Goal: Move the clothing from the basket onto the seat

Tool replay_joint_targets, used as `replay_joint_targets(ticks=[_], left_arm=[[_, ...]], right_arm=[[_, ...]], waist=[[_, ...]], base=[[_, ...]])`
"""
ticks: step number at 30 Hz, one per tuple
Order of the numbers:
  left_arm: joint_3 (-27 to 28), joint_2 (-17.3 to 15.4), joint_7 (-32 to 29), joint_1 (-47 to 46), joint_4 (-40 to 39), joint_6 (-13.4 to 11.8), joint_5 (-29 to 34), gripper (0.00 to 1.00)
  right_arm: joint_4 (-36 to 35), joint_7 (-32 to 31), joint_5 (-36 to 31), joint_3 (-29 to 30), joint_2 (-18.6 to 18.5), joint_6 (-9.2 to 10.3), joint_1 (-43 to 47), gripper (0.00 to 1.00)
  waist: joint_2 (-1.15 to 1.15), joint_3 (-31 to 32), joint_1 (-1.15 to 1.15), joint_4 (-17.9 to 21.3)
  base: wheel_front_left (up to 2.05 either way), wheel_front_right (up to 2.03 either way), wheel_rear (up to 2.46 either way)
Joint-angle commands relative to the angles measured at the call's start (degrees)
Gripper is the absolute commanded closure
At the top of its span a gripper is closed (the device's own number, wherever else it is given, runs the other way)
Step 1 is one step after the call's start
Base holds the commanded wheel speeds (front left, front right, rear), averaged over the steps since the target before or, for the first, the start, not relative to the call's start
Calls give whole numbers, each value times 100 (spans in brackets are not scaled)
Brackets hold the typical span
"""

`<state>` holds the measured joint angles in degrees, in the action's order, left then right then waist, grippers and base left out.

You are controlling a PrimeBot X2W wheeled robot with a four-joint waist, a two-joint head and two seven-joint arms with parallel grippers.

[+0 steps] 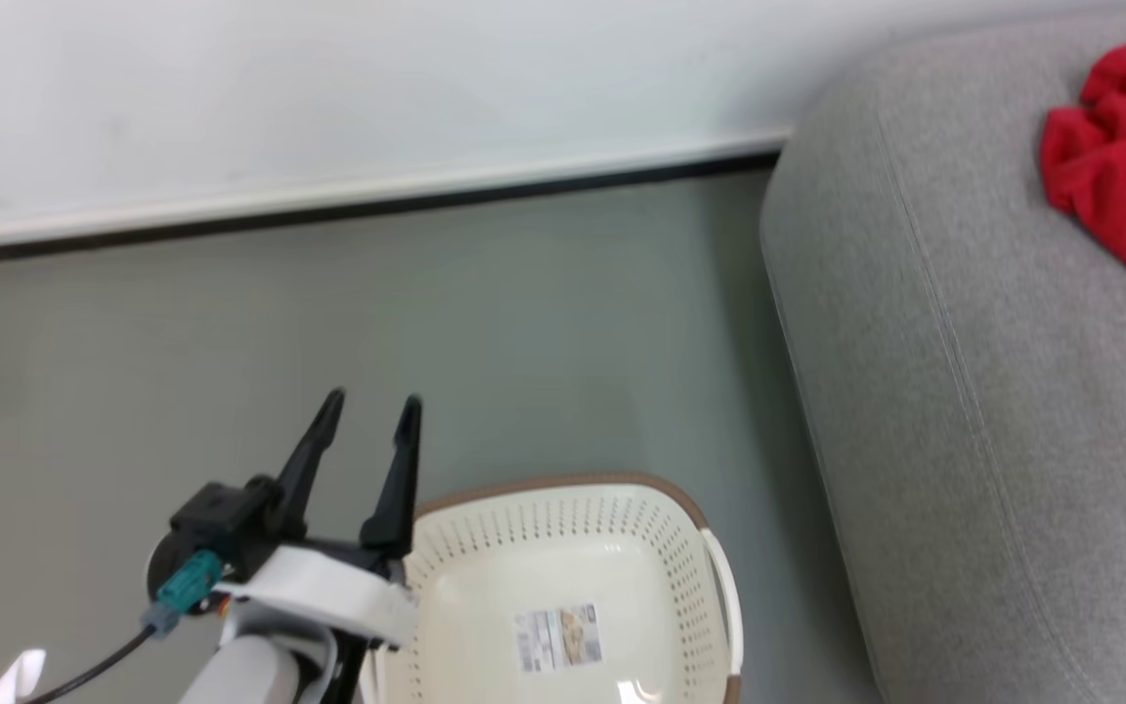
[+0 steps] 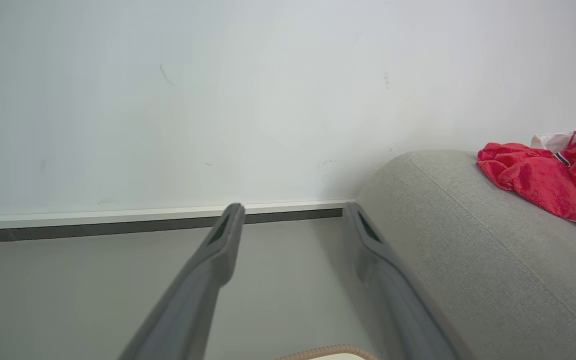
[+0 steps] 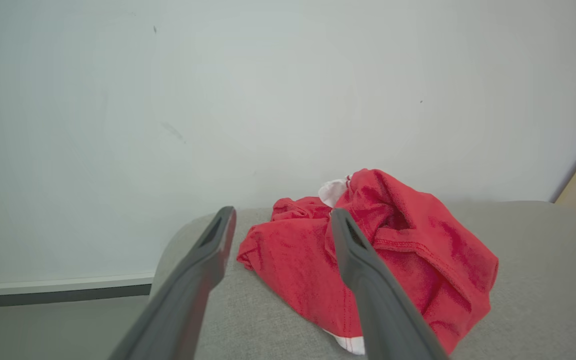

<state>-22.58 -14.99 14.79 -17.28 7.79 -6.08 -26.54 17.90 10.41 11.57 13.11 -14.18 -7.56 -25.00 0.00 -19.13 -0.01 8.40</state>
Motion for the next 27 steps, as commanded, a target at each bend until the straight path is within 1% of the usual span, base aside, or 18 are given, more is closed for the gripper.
replay_joint_targets(ticks=[1,5,9,10,14,17,21,27], left_arm=[[87,27,34,171,114,-24,-45,0],[389,91,38,486,294,-53,60,0],[742,213,38,823,417,-42,192,0],[742,213,38,823,417,-42,192,0],[1061,352,38,1101,542,8,345,0],[1260,463,38,1274,607,80,454,0],[1488,562,38,1464,663,197,656,0],[1767,687,37,1721,673,334,895,0]], right_arm=[[-263,-21,-81,23,133,15,316,0],[-845,18,-215,-83,593,15,926,0],[-1195,80,-139,-202,897,15,1457,0],[-1195,80,-139,-202,897,15,1457,0],[-1276,174,-75,-387,1037,15,1950,0],[-1312,228,-178,-556,1096,15,2274,0],[-1262,302,-253,-632,1124,15,2587,0],[-1088,393,-140,-756,1126,15,2884,0]], waist=[[0,345,1,-214],[0,688,1,-317],[0,973,1,-399],[0,973,1,-399],[0,1223,1,-488],[0,1377,1,-533],[0,1548,1,-564],[0,1776,1,-601]], base=[[0,0,0],[0,0,0],[0,0,0],[0,0,0],[0,0,0],[0,0,0],[0,0,0],[0,0,0]])
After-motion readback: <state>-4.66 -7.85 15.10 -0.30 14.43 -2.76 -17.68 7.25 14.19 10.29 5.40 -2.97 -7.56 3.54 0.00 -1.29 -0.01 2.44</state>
